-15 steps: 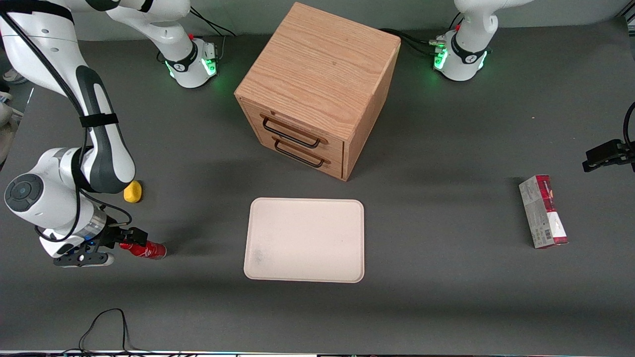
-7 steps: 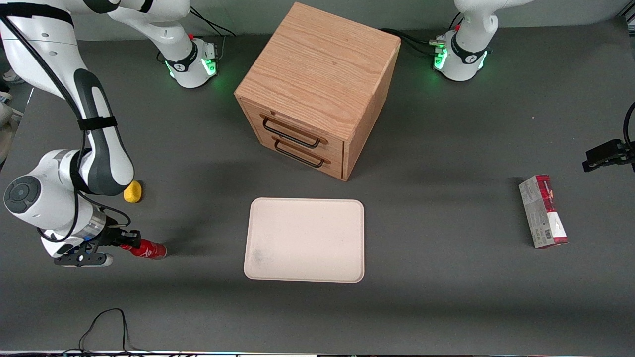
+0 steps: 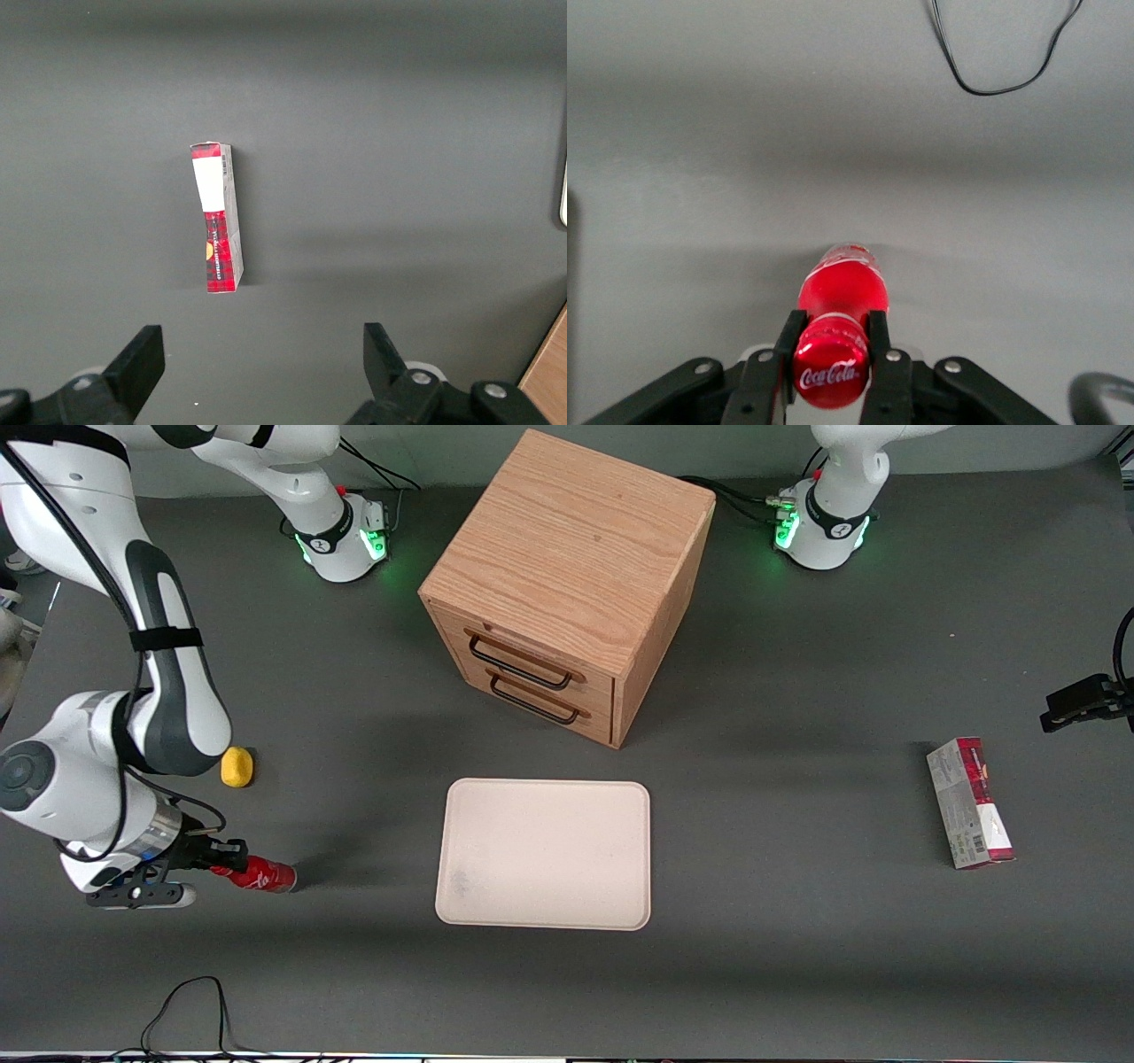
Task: Place coke bottle on tray
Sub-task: 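Lift the bottle and carry it over the white tray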
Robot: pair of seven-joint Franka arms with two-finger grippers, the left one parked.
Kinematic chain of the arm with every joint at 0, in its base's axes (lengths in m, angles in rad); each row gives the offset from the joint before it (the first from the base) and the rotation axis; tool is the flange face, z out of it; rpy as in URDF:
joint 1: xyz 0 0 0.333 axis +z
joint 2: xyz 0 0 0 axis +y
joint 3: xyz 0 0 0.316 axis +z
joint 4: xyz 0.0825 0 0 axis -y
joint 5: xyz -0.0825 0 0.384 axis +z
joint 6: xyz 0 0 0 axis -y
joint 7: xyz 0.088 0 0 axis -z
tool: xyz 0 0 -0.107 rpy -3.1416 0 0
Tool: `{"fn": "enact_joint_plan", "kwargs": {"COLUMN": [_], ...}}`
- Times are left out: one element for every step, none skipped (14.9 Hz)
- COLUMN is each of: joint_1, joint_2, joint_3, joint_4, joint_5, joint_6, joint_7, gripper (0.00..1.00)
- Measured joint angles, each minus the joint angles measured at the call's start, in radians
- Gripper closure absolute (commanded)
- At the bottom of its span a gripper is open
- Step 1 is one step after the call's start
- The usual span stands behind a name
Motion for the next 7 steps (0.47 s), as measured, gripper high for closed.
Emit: {"fn": "enact_joint_plan", "kwargs": {"joint_1": [0.001,0.003,0.006,0.011,0.016,0.021,0.026], "joint_2": [-0.005,-0.011,-0.020,-0.029,-0.037,-0.045,-0.052], "joint_3": [0.000,0.001,0.001,0.001,0.002,0.007,0.025], "joint_4": [0.065,0.131,0.192,0.253,0.310,0.358,0.401], "joint_5": [0.000,0.000,0.000,0.000,-0.002,-0.011,-0.033], "joint_6": [-0.086,-0.174,-0.252,-0.324,-0.388,-0.440,-0.487], "joint_7": [0.006,0.013,0.027,0.044,0.056,0.067,0.092], "gripper": [1.00,1.00,1.00,1.00,1.00,1.00,1.00]}}
